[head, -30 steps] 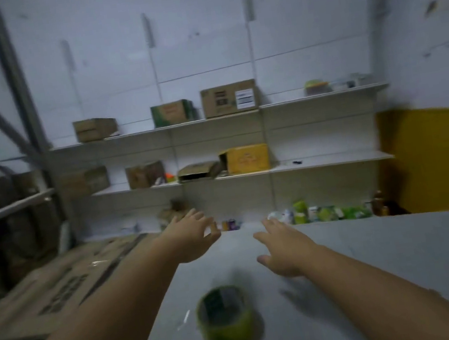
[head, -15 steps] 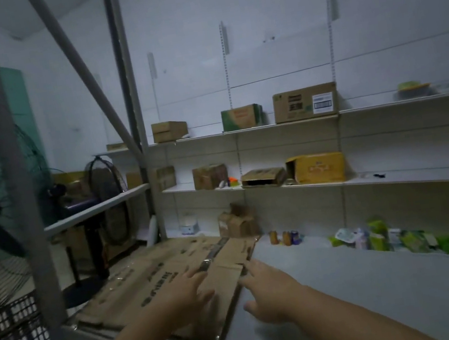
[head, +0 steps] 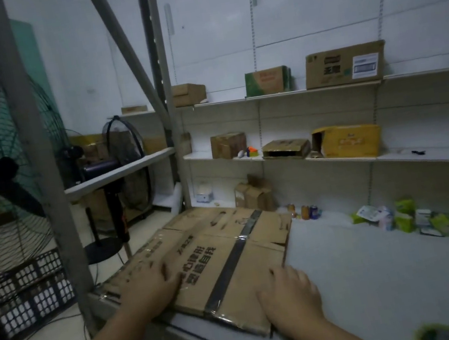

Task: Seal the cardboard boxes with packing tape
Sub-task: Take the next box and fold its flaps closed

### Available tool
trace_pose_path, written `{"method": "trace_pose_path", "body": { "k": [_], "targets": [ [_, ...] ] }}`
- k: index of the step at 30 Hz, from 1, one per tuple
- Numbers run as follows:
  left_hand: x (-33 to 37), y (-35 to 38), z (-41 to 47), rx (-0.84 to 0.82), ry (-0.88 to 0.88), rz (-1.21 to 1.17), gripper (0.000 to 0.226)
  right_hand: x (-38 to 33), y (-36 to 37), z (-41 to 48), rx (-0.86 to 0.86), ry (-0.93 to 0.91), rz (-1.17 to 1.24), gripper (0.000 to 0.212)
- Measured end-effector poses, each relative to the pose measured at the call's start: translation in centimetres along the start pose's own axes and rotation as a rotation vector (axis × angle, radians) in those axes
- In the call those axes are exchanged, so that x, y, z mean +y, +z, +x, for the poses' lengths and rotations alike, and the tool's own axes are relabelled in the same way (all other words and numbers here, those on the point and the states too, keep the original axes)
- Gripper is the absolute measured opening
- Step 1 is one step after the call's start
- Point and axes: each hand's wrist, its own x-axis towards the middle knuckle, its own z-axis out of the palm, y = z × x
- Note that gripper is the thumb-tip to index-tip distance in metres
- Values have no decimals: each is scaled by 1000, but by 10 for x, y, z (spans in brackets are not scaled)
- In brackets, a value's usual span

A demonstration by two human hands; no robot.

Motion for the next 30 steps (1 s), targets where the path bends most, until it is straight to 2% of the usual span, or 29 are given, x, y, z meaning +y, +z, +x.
{"method": "trace_pose_path", "body": {
  "k": [4,9,14,19,22,26,28,29,30],
  "targets": [
    [-10,-8,22,96,-107,-50,32,0,0,3,22,44,15,50],
    [-9,0,40,42,-298,-58,50,-3,-1,5,19,84,59,53],
    [-10,3,43,10,-339,-30,58,-3,-2,4,26,114,108,50],
    [-13,3,38,245,-295,-44,46,-11,-6,4,-12,176,175,51],
    [-15,5,40,376,-242,-96,41,-18,-11,5,33,159,423,50],
    [-17,5,39,434,-272,-210,52,-26,-32,3,146,73,814,64],
    [-18,2,34,467,-277,-326,54,-24,-38,1,133,155,1014,72],
    [-18,1,31,477,-280,-398,56,-24,-42,-2,70,228,1111,64],
    [-18,-1,28,484,-294,-475,59,-24,-44,-5,-33,269,1166,46]
  ]
}}
